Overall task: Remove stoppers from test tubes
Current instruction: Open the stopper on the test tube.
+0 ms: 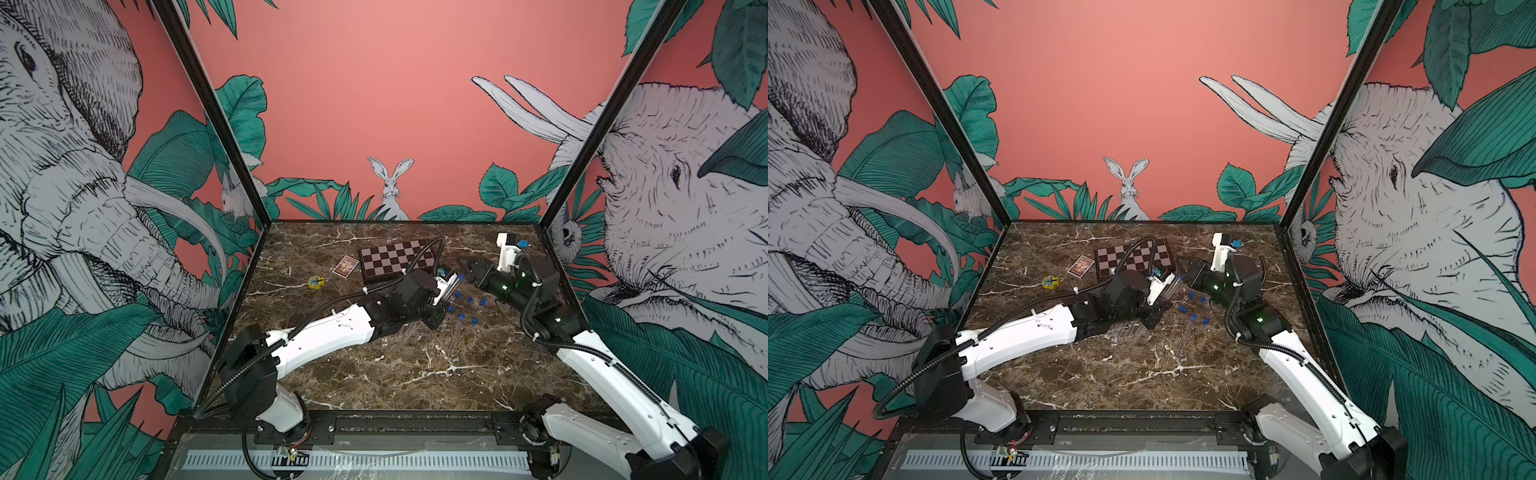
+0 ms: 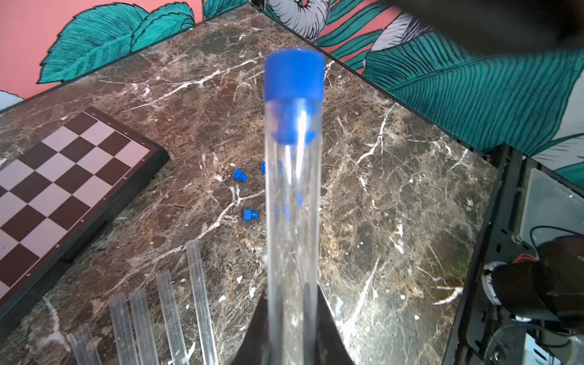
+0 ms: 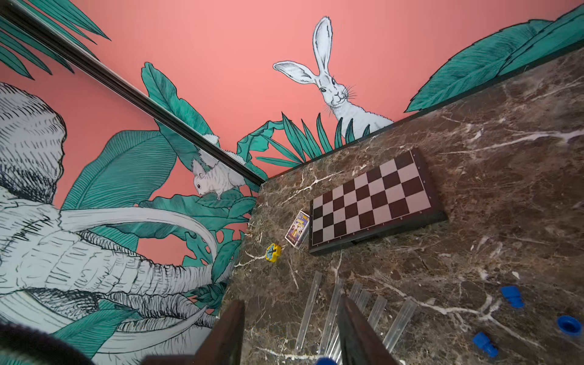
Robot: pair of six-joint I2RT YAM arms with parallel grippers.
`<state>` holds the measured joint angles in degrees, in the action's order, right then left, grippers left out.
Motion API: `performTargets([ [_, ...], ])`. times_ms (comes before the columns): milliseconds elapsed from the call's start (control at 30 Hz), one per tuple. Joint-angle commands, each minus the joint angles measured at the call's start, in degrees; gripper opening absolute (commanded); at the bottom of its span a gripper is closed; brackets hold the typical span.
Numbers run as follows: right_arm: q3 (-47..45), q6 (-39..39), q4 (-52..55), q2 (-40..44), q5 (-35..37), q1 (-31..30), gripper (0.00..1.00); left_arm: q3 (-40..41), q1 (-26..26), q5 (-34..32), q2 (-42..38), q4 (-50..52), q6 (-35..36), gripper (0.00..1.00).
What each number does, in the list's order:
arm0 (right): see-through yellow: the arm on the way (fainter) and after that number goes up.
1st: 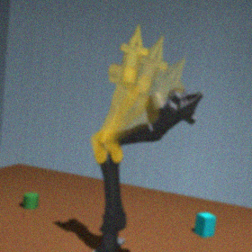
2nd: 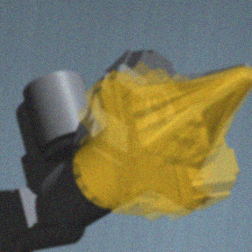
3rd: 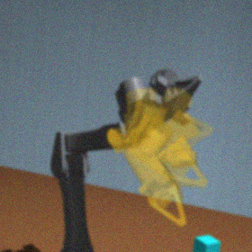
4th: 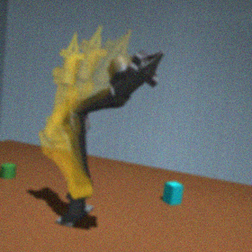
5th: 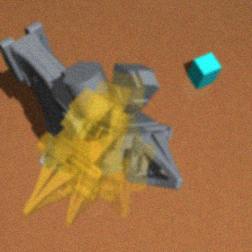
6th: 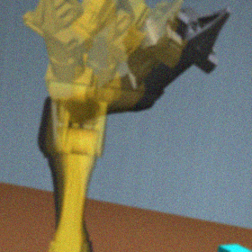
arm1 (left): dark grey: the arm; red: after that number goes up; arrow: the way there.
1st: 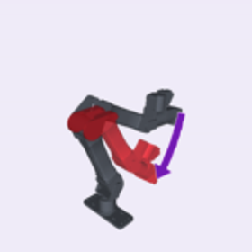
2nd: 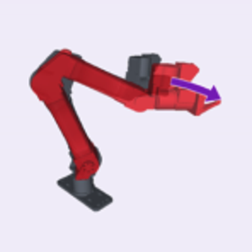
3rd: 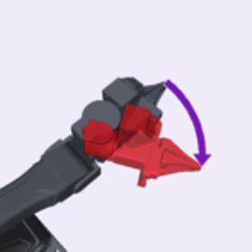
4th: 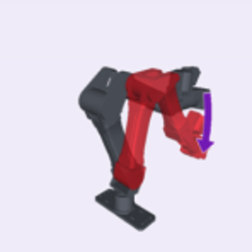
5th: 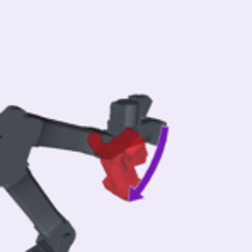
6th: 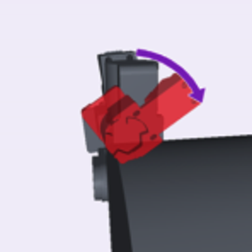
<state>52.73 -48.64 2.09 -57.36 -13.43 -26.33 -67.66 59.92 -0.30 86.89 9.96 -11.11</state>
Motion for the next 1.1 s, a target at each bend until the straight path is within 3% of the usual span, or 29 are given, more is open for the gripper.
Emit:
performTargets([
  [0, 1.63, -2.12, 1.59, -2.52, 0.51, 0.27, 0.46, 1.08, 0.54, 0.71, -2.45, -0.50, 0.80, 0.00],
  [800, 2.03, -6.39, -0.13, -8.68, -5.18, -0.26, 0.32, 0.08, 0.72, 0.27, -2.86, -1.44, 1.38, 0.00],
  [1067, 2.11, -6.68, -0.94, -9.07, -4.96, -0.27, 0.20, 0.03, 0.71, 0.29, -2.82, -1.12, 1.36, 0.00],
])
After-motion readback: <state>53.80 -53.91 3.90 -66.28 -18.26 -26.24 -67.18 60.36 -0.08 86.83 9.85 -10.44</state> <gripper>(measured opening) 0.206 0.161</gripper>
